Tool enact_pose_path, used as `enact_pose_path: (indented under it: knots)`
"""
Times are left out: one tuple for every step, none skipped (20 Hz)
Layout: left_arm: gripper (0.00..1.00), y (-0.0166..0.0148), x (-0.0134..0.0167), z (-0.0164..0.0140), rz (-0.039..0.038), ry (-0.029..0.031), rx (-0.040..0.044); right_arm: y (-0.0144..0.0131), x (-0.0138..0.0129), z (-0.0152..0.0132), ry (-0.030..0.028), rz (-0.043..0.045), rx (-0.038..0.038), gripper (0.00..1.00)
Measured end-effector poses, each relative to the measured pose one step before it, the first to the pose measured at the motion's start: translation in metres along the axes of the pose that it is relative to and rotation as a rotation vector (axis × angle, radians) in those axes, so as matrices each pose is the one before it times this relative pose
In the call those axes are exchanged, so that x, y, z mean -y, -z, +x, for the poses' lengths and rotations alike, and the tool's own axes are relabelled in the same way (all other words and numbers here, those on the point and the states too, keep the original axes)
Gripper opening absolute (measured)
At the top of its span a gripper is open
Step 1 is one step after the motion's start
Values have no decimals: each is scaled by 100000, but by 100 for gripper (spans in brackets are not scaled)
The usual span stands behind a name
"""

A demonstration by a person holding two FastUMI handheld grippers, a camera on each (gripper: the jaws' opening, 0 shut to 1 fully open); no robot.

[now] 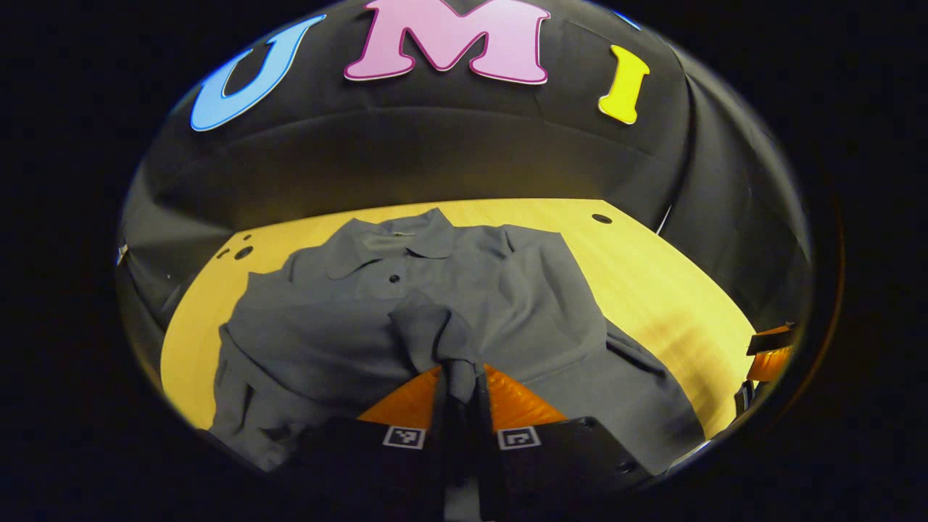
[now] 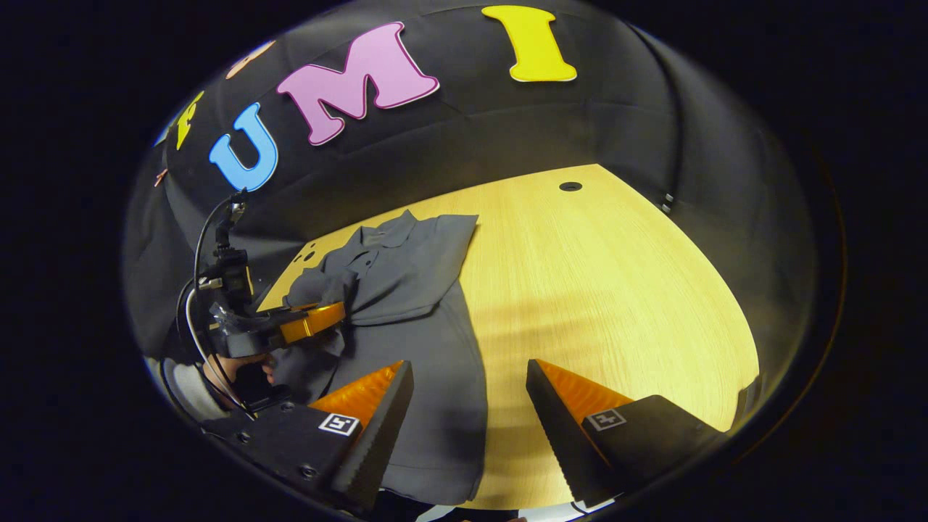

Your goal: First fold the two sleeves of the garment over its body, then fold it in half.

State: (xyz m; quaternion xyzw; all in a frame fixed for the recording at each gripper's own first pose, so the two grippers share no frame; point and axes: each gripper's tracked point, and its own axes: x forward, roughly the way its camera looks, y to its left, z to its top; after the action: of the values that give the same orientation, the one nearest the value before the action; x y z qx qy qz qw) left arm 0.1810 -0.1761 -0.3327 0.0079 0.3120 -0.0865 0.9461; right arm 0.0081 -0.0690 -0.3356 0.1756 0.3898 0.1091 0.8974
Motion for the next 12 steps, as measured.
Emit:
enact_pose_path:
  knots:
    - [32, 39, 205, 52, -800, 1176, 725, 190, 129, 56, 52, 146, -263, 97]
    - [42, -92, 423, -42, -250, 1338, 289, 41, 62, 12, 28, 102, -161, 97]
    - [51, 165, 293, 2, 437, 640, 68, 106, -29, 104, -45, 11, -220, 97]
    - [62, -103, 319, -320, 882, 725, 477, -5, -91, 49, -77, 14, -158, 97]
    - [72, -61, 454, -192, 1066, 1148, 156, 70, -108, 82, -79, 165, -119, 97]
    - [78, -125, 492, -374, 982, 1355, 473, -66, -168, 28, -190, 253, -16, 97]
    - [85, -57, 212, -376, 1061, 506, 733, 68, -148, 92, 167, 202, 270, 97]
    - [92, -50, 128, -633, 846, 937, 670, -103, -137, 83, 19, 106, 125, 97]
    - [97, -146, 141, -1011, 880, 449, 798, 32, -85, -39, 200, -85, 245, 97]
    - [97, -82, 53, -896, 157, 831, 500, 83, -86, -50, 359, -184, -108, 98]
    - [97, 156, -96, -959, -325, 511, 484, 81, -29, -78, 596, -135, -68, 98]
    - [97, 210, -237, -1128, -814, 613, 165, 113, -105, -83, 487, -210, -98, 98]
